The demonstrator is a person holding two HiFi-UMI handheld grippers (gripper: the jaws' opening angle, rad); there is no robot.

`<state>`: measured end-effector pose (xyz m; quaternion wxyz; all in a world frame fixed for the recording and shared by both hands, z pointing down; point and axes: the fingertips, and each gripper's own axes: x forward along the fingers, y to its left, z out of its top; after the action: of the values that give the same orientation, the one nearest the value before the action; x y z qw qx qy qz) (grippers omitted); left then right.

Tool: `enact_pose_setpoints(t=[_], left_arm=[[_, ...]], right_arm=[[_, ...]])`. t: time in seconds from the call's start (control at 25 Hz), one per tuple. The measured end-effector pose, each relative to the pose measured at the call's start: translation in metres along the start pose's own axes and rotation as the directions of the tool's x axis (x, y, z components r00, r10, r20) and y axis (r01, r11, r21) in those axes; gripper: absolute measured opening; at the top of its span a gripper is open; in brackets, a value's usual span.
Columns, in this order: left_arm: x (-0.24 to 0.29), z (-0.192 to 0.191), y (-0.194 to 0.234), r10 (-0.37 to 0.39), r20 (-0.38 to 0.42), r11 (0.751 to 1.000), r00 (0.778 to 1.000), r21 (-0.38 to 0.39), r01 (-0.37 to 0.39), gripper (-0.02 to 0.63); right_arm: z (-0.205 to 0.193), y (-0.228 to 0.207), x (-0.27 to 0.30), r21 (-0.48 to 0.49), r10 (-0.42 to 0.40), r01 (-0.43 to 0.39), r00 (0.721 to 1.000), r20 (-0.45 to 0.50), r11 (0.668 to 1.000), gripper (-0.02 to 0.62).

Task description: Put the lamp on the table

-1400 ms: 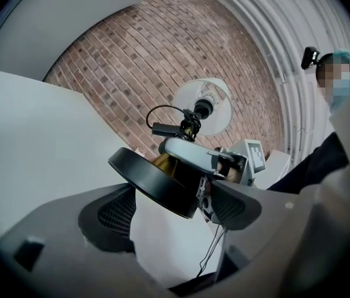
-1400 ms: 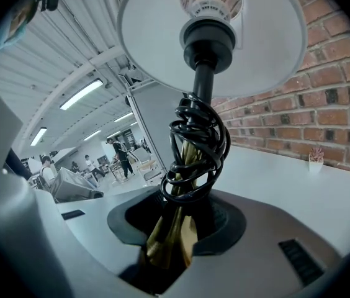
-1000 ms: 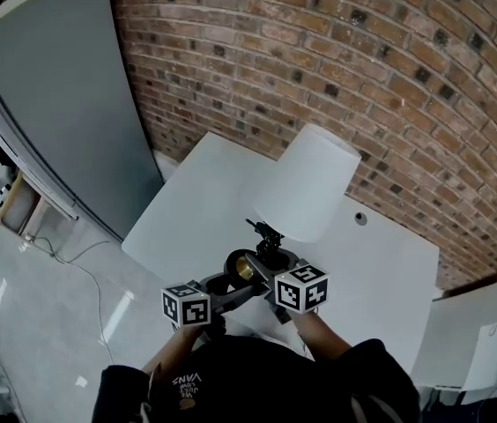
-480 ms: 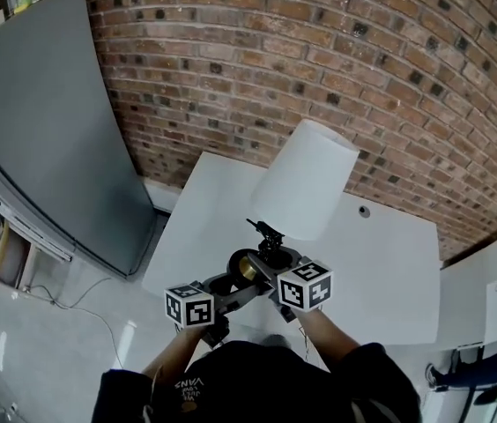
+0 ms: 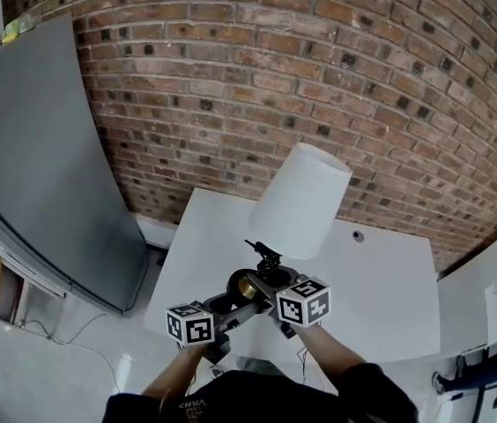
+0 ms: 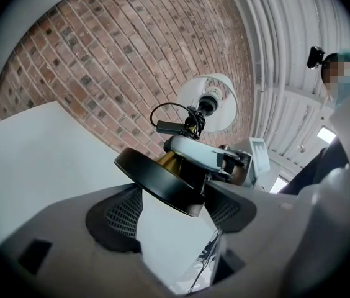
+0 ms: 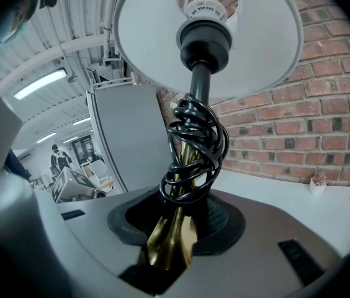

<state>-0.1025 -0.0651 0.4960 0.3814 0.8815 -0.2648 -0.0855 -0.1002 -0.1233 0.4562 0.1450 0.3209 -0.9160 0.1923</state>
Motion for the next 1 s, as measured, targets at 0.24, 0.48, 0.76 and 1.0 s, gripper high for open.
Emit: enact_pose_setpoints(t=[0.24, 0.48, 0.76, 1.0], left_arm=[[0.022, 0.026, 0.02, 0.004, 0.015, 1.0, 1.0, 0.004, -0.004, 0.31], [0.048, 0.046, 0.047, 0.003, 0.008, 1.0, 1.0, 0.01, -0.003, 0.311], [0.076, 0.062, 0.082, 0.04, -0.007, 0.999, 0.999, 0.027, -0.039, 0.311], [0.092, 0.064, 0.117, 0.116, -0.03, 0.992, 0.993, 0.043, -0.115, 0.314]], right_arm=[[0.02, -0.028, 0.019, 0.0, 0.007, -0.007, 1.0, 0.005, 1.0, 0.13], [0.034, -0.061, 0.04, -0.024, -0.001, 0.001, 1.0, -0.001, 1.0, 0.13], [0.039, -0.101, 0.068, -0.025, -0.012, 0.012, 1.0, 0.003, 1.0, 0.129], [0.033, -0.131, 0.093, -0.035, -0.022, 0.022, 1.0, -0.004, 0.999, 0.127]])
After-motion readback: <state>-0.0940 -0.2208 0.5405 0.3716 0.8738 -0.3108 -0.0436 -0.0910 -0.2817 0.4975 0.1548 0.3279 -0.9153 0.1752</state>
